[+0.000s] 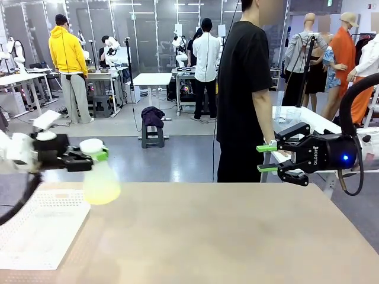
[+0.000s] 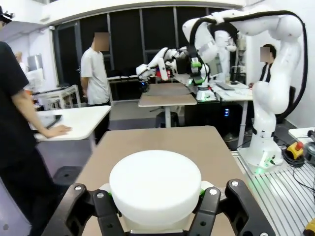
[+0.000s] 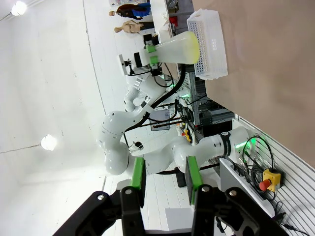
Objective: Prepare the solutions needed for the experiment.
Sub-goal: When the human places the Big flask in the center of the table, pick up the Big flask and place it in the left Organizing basket.
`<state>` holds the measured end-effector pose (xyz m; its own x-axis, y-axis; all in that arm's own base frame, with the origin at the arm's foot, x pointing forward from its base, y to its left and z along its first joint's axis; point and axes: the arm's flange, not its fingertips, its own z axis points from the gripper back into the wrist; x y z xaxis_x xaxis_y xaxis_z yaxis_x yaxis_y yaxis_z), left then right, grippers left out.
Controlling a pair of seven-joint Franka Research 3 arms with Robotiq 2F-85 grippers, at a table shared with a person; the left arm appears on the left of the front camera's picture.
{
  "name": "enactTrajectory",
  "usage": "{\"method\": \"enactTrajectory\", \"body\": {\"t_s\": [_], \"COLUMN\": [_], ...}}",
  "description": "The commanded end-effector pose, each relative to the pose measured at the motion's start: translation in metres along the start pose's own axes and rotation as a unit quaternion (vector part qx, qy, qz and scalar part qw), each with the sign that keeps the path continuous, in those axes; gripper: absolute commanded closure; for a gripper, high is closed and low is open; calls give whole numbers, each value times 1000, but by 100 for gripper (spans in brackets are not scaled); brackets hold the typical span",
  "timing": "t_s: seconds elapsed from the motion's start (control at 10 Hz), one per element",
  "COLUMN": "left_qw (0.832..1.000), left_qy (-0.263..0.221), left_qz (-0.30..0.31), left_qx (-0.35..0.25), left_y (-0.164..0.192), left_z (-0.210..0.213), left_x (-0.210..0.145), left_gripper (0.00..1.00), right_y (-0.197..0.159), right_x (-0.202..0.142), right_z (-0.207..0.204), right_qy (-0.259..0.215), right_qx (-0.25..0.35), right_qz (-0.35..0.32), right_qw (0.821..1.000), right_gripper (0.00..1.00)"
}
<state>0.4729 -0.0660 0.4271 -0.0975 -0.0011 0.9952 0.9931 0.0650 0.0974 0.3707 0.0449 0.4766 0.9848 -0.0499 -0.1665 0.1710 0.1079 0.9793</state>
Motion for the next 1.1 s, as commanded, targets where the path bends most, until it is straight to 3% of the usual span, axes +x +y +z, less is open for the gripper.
{"method": "enactTrajectory", "body": {"t_s": [0.0, 0.4, 1.0], "left_qw": [999, 991, 987], "left_qy": [-21, -25, 10], "left_qz": [-9, -12, 24], "left_qx": [24, 134, 157], "left_y": [-7, -5, -3], "left_z": [35, 131, 158], "left_x": [10, 0, -70], "left_gripper": [100, 100, 100], "right_y": [2, 2, 2], "right_x": [-1, -1, -1], "right_z": [-1, -1, -1], "right_qy": [1, 1, 1], "right_qx": [7, 7, 7], "right_qz": [1, 1, 1], "right_qw": [1000, 1000, 1000], "right_gripper": [57, 57, 57]}}
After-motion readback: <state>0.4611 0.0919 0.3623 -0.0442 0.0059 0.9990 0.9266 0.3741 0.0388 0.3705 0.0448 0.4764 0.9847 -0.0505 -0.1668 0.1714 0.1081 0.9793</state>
